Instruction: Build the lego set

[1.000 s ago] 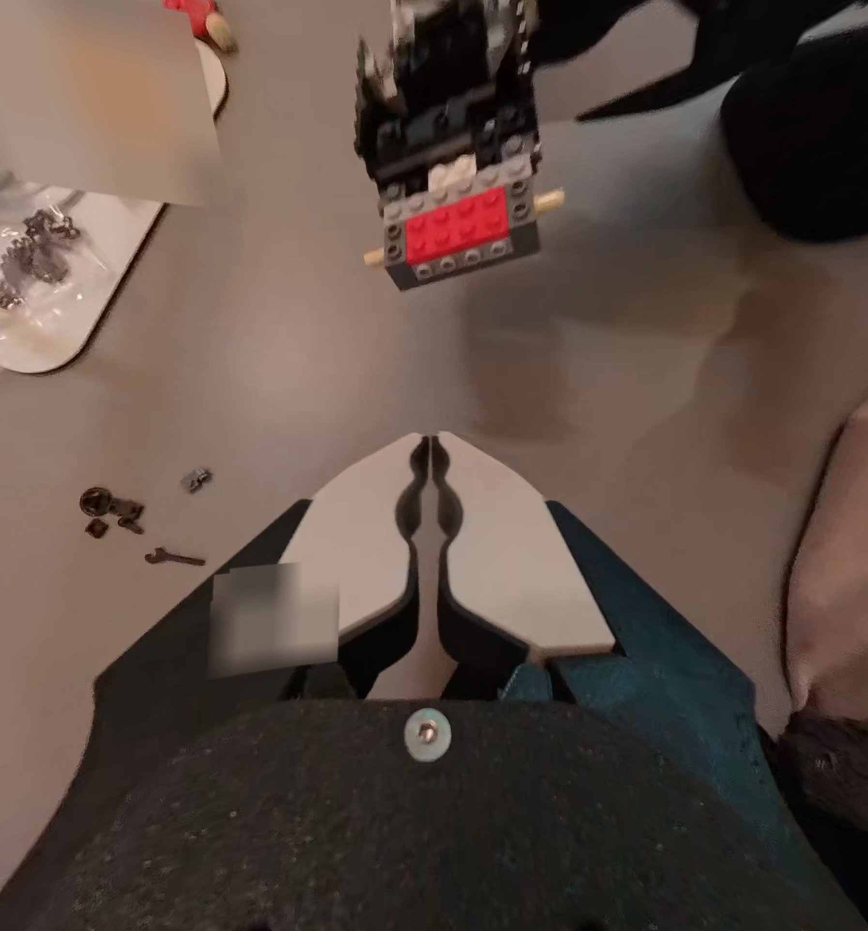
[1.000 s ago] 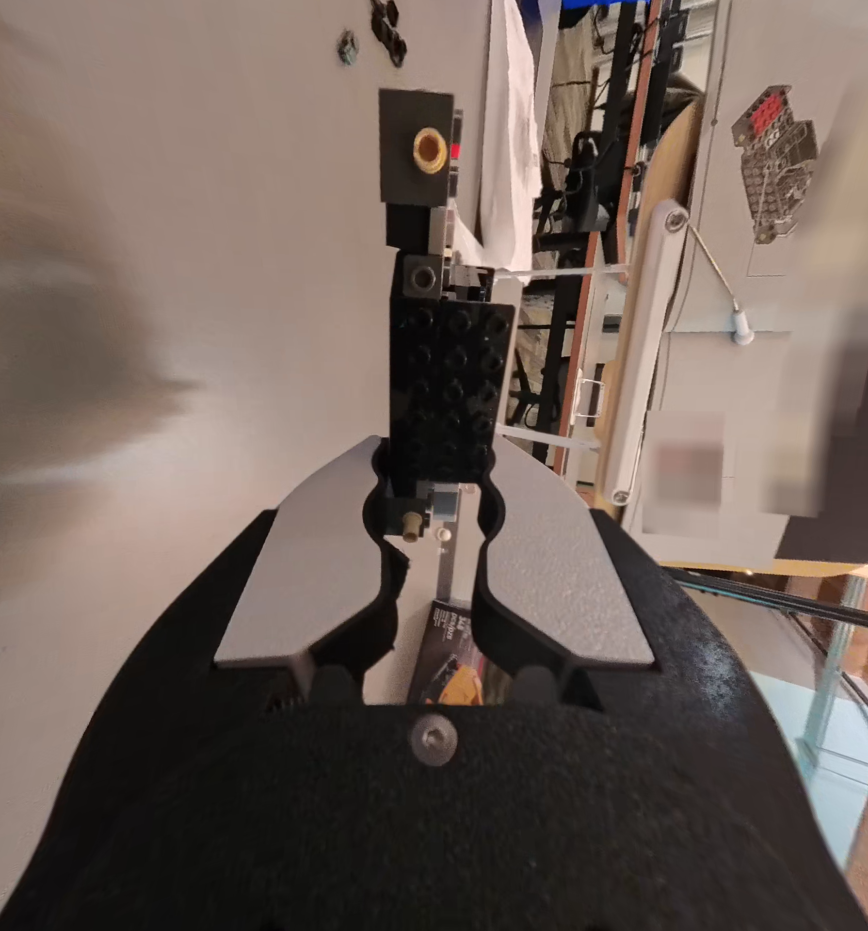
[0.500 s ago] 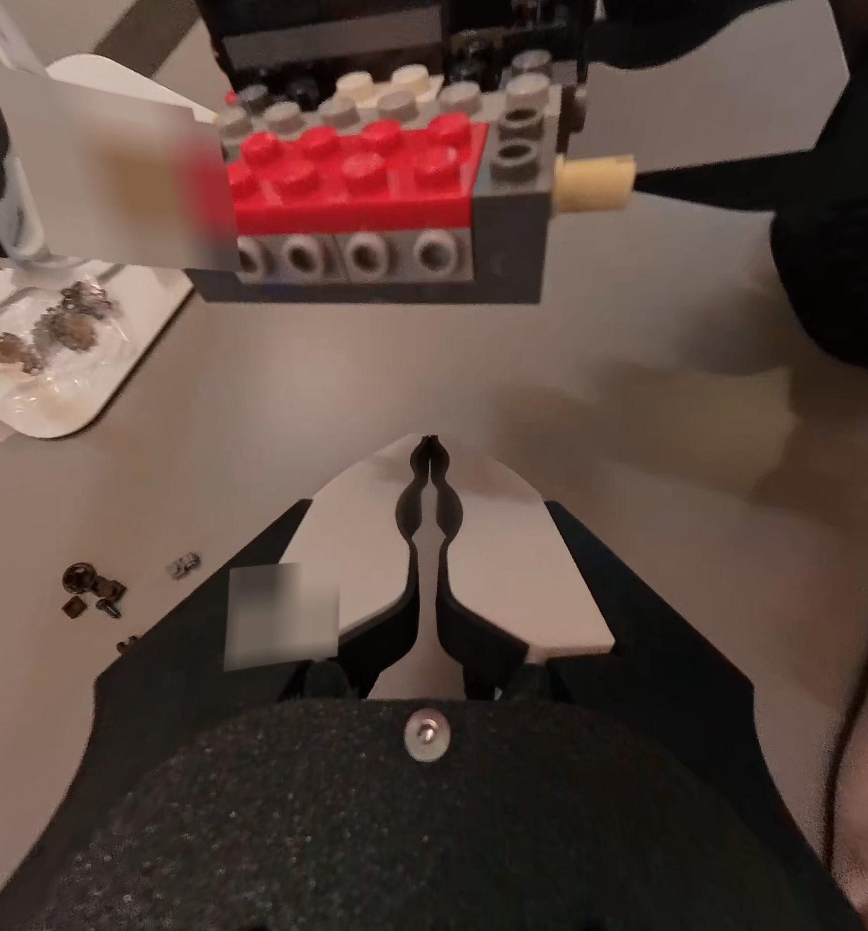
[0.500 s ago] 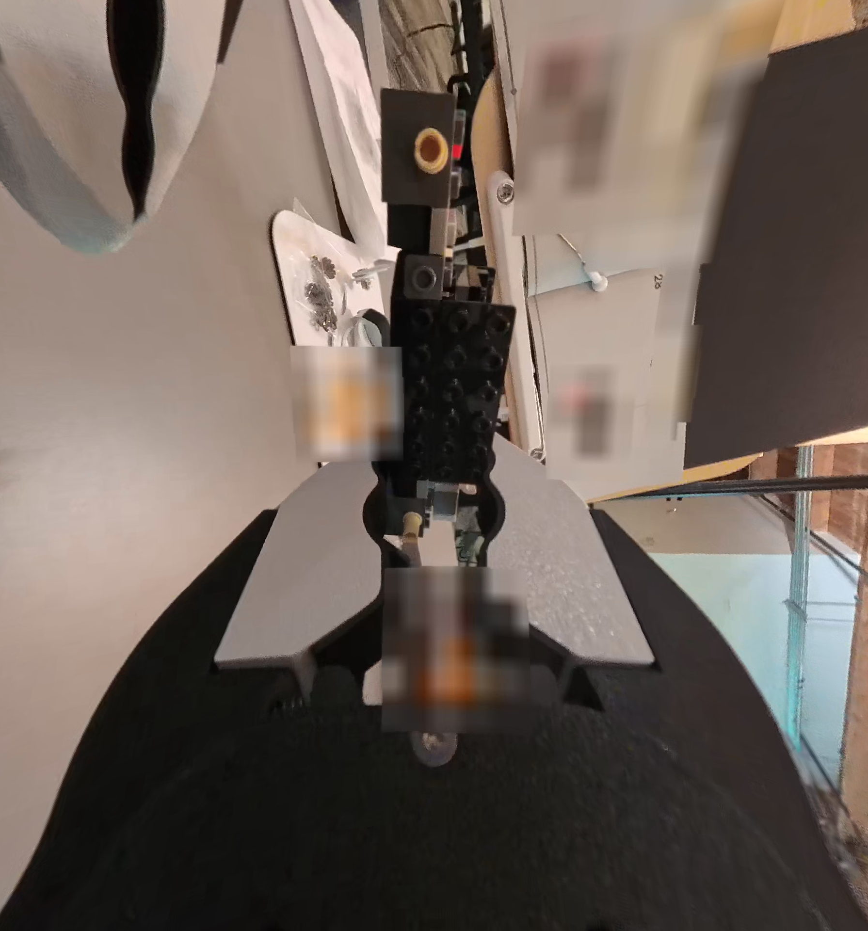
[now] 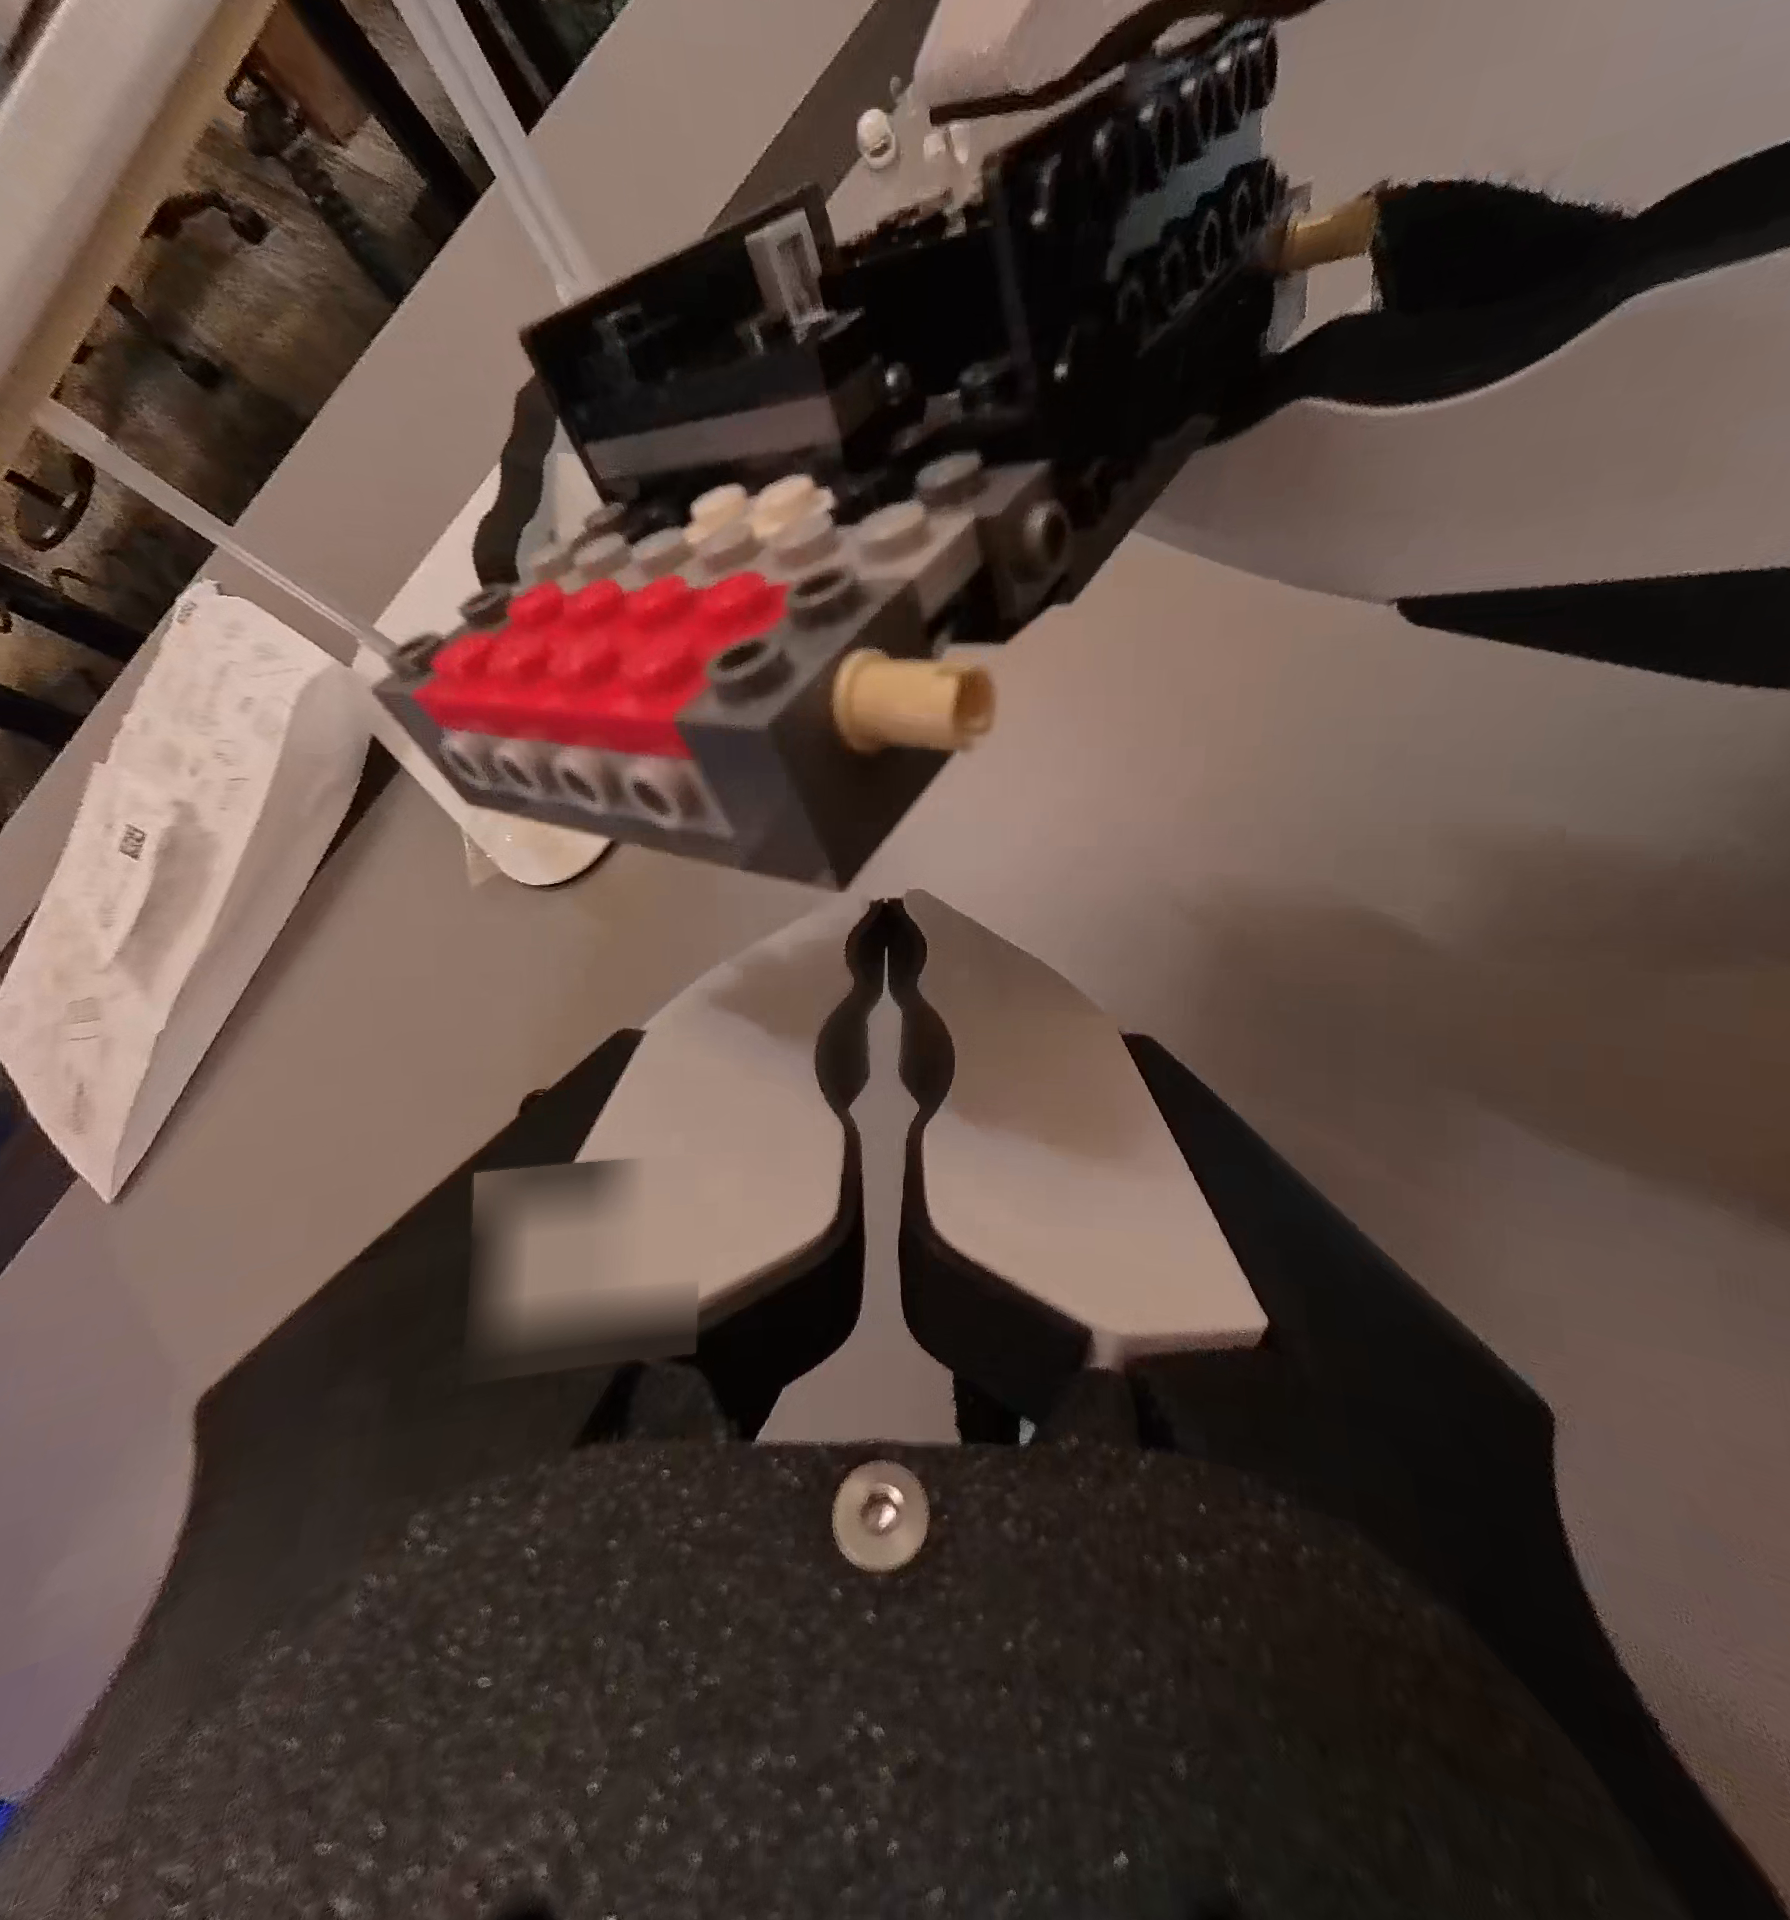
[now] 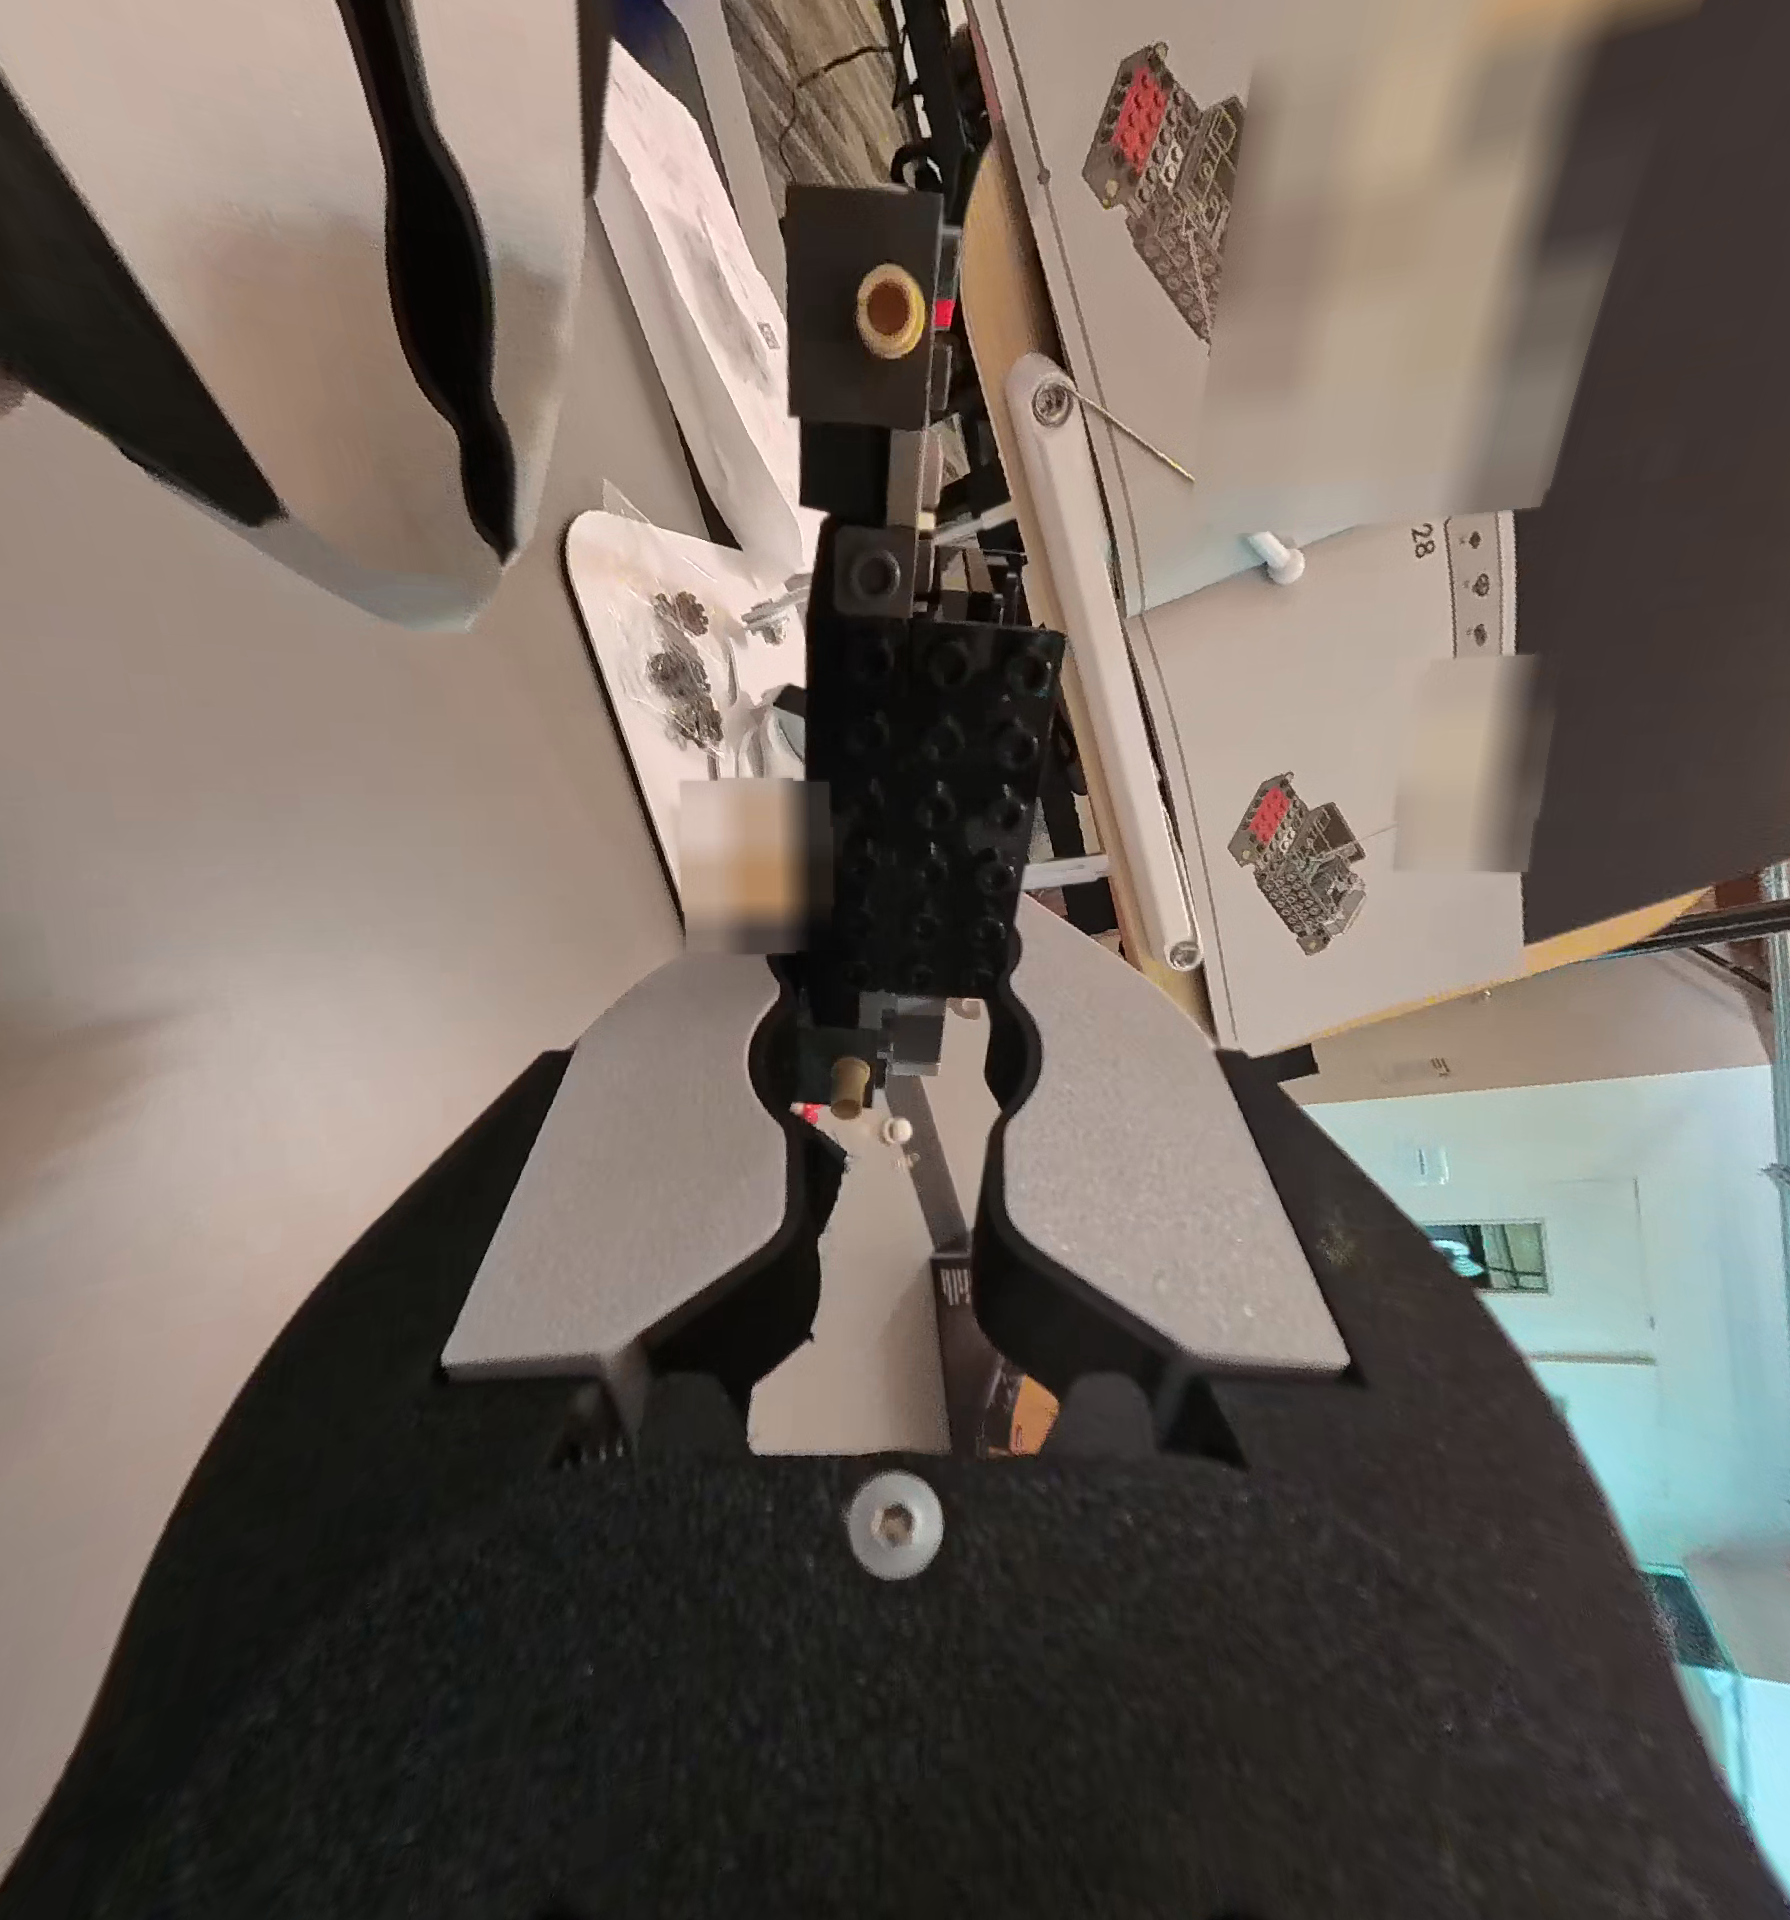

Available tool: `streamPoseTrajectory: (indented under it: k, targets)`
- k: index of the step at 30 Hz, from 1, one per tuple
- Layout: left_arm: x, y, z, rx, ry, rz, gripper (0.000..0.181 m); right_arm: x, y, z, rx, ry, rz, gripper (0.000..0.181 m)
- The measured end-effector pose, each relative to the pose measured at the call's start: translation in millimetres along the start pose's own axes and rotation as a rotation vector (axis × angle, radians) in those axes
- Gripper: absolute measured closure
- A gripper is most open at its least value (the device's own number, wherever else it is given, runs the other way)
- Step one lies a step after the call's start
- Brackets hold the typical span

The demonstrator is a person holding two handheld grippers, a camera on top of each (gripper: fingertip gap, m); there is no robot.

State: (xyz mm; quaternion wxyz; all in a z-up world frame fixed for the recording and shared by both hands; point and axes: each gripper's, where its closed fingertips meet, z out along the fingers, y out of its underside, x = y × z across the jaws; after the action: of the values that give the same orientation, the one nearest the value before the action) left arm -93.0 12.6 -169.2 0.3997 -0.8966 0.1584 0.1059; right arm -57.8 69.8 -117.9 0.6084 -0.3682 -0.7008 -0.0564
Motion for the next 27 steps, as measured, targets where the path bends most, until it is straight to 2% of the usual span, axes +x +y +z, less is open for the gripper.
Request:
streamPoseTrajectory:
  k: [12, 27]
  targets:
    - [-15, -2, -3, 0.006, -0.108, 0.033, 0.181, -5, -7, 0, 0.006, -0.008, 0.019, 0.149]
    - [-11, -1, -3, -0.014, -0.121, 0.074, 0.181, -13, -12, 2, 0.02, -0.015, -0.011, 0.149]
